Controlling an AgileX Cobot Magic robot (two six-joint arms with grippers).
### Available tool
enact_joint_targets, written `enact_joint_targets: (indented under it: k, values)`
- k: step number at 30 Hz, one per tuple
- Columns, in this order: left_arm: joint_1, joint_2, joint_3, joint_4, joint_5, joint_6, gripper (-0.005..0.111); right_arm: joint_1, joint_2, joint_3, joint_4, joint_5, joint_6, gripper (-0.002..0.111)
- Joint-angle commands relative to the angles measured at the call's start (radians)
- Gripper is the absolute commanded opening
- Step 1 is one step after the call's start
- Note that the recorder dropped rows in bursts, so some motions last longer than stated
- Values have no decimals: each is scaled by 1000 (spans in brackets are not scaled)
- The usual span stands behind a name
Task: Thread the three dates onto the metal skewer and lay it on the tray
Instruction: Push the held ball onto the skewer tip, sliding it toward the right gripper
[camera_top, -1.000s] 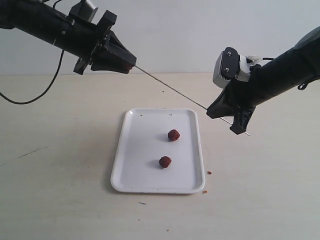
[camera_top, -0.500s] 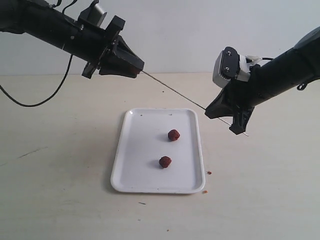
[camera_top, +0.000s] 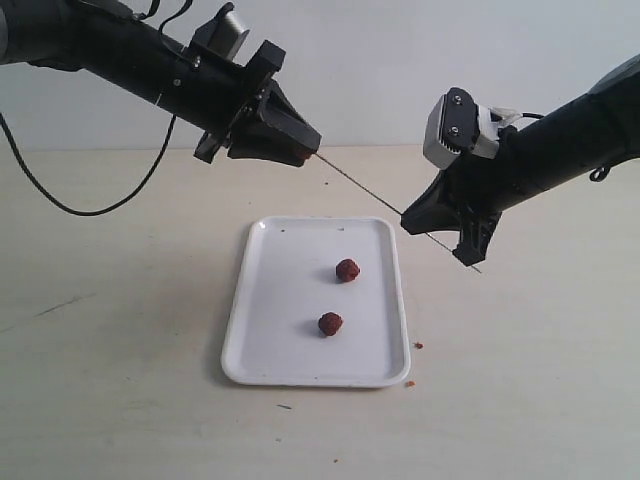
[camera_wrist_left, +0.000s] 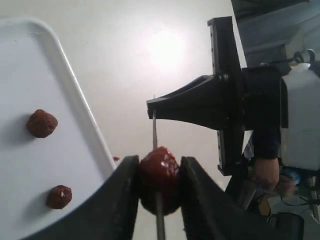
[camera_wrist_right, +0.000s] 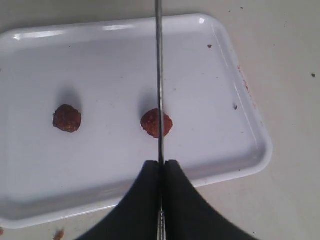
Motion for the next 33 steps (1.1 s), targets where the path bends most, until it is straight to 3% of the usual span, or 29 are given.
enact_joint_targets:
  k: [1,20,22,28,33]
  values:
    - [-27,-6,4,-20,6,8,30,-4,1,1,63,20,0,0]
    - [-38,-6,4,15,6,22,30,-4,1,1,147,32,0,0]
    - [-38,-6,4,15,6,22,35,-4,1,1,148,32,0,0]
    - [-38,-6,4,13,6,24,64,-4,1,1,147,41,0,0]
    - [-34,-6,1,13,-11,24,65,-4,1,1,147,41,2,0]
